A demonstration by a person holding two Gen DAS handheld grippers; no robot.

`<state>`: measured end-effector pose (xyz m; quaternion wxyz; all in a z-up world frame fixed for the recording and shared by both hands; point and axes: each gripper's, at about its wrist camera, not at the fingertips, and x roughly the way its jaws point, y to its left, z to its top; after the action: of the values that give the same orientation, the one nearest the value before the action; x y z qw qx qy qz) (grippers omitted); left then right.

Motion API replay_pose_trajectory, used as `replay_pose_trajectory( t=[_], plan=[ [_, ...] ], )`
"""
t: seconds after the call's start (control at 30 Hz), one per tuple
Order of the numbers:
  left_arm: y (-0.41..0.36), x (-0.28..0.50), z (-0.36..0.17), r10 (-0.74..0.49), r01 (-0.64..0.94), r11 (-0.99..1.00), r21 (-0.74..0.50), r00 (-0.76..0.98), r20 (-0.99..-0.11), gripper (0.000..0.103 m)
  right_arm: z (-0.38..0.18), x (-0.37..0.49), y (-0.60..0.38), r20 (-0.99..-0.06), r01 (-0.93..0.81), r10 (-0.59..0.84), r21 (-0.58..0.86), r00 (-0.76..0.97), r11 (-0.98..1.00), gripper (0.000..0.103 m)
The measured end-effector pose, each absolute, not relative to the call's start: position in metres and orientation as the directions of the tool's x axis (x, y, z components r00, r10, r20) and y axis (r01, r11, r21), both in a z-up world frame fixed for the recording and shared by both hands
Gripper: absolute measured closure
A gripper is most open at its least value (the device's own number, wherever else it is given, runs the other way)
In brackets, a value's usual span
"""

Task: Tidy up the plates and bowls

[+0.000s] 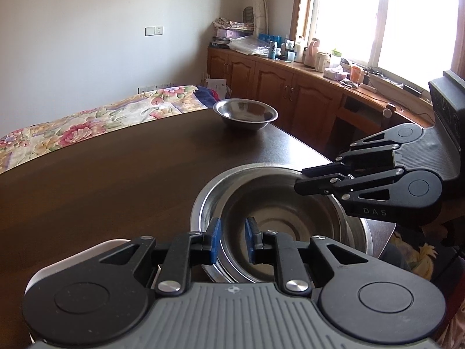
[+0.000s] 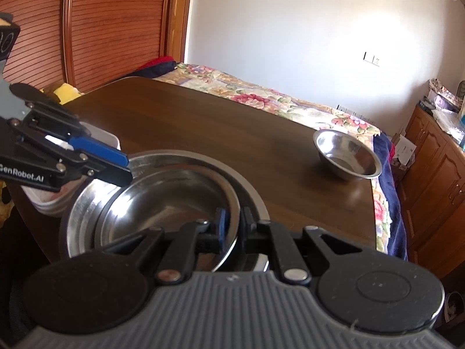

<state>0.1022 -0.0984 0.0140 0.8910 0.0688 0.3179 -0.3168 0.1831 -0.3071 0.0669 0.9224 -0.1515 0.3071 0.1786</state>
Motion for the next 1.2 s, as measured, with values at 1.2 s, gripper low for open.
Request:
replay_pose_trajectory(
  t=[1.2],
  plan=[
    [-0.161, 0.195, 0.044, -0.499, 0.583, 0.811, -0.047, 0.647, -0.577, 0.073, 0.09, 0.266, -0.403, -0.484, -0.241, 0.179, -0.07, 0.857, 0.968, 0.087]
  ],
)
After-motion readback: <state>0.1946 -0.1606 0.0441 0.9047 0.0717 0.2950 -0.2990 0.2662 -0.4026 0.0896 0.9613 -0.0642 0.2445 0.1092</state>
